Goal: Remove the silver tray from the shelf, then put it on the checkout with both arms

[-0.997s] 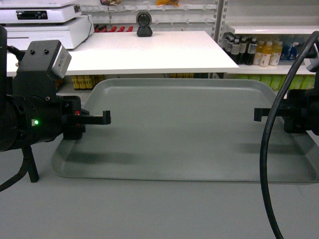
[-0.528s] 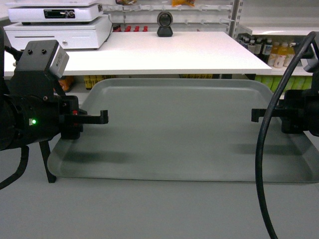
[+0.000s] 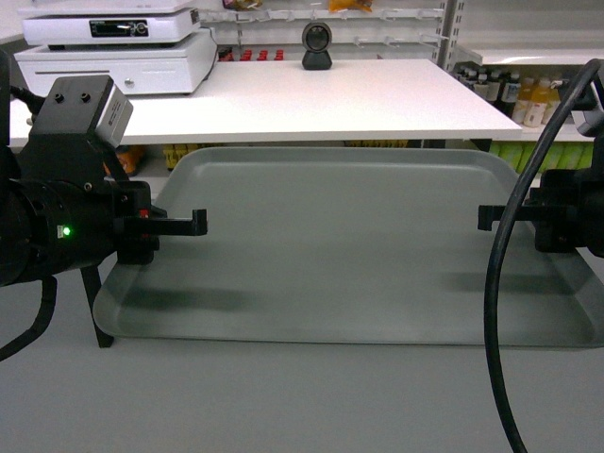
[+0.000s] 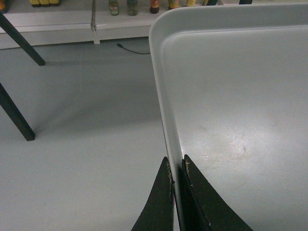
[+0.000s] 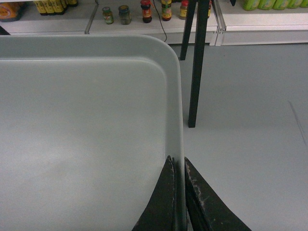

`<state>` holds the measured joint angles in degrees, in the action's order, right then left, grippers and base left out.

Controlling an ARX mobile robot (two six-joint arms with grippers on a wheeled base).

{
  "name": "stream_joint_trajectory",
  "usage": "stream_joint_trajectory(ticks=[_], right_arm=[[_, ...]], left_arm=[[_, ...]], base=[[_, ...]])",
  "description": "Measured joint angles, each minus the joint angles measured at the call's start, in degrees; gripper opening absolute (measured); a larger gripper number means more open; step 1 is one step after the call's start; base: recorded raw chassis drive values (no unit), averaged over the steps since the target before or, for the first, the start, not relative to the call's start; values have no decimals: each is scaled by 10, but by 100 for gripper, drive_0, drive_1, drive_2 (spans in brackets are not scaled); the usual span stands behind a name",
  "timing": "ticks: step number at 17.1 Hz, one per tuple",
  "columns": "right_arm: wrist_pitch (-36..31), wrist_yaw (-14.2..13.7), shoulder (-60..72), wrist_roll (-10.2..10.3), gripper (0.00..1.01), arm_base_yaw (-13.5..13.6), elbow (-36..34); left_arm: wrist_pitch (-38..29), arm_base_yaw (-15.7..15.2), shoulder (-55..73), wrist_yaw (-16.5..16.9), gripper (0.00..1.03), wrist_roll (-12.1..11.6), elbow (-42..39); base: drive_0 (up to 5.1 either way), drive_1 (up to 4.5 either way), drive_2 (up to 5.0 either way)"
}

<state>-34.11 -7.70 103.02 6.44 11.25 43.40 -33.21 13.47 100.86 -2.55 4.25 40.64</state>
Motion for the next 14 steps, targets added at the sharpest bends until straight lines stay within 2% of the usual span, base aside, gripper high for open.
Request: stream_joint_trajectory(ticks=[7,14], right_arm=[[0,0,0,0,3,0,0],[-1,0,0,0,3,0,0]], left_arm=[[0,0,0,0,3,0,0],[-1,0,0,0,3,0,0]], base=[[0,0,0],[1,420,-417]])
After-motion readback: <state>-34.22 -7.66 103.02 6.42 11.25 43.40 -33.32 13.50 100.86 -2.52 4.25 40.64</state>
